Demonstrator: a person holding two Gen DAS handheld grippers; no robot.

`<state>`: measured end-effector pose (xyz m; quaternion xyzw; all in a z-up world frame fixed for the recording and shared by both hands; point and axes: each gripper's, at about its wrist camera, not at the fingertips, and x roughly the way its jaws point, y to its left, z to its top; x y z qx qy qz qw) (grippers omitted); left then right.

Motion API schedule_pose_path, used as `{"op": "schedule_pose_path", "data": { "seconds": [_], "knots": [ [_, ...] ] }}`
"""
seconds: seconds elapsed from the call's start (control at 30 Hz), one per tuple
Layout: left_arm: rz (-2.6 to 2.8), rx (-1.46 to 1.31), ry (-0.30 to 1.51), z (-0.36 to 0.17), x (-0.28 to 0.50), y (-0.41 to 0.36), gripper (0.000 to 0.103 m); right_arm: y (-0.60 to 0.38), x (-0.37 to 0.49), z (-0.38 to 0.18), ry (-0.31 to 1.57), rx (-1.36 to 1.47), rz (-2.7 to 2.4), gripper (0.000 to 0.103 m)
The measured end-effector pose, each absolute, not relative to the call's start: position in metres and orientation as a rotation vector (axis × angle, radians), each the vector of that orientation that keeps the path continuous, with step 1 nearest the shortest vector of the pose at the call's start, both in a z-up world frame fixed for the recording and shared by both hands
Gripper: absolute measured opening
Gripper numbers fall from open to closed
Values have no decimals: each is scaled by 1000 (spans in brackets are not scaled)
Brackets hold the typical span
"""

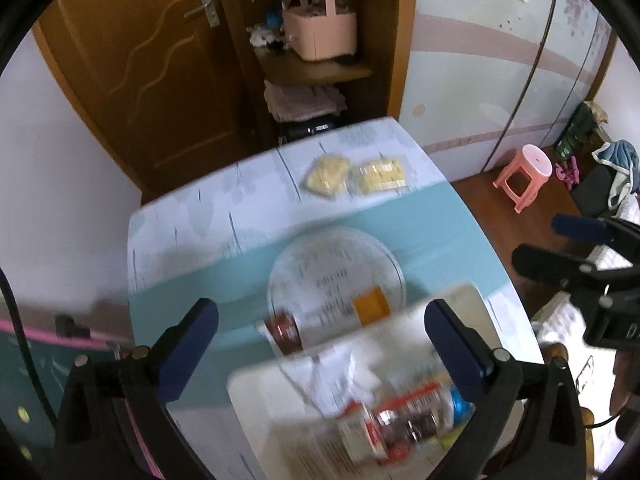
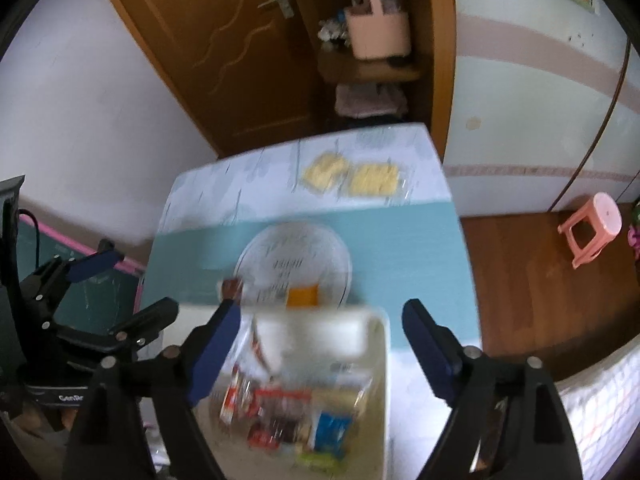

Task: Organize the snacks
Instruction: 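Move both grippers toward the two clear bags of yellow puffed snacks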

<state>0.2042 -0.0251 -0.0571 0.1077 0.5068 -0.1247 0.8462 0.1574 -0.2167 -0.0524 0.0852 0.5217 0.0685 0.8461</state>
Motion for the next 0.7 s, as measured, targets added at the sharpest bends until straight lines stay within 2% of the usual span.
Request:
{"op": "schedule_pose_path", "data": {
  "seconds": [0.17, 0.3, 0.43, 0.7],
  "knots": [
    [-258, 273, 1040, -53, 270, -37, 102, -233, 219, -47, 1079, 190, 89, 91],
    [-256, 344, 1029, -70, 331, -51, 102, -250, 276, -62, 1093, 221, 45, 95],
    [-274, 405, 1061, -109, 385, -70, 102, -262, 326, -100, 1136, 261, 8, 97],
    [-327, 491, 1170, -199, 439, -103, 102, -271, 387, -190, 1256, 341, -35, 98]
  ]
}}
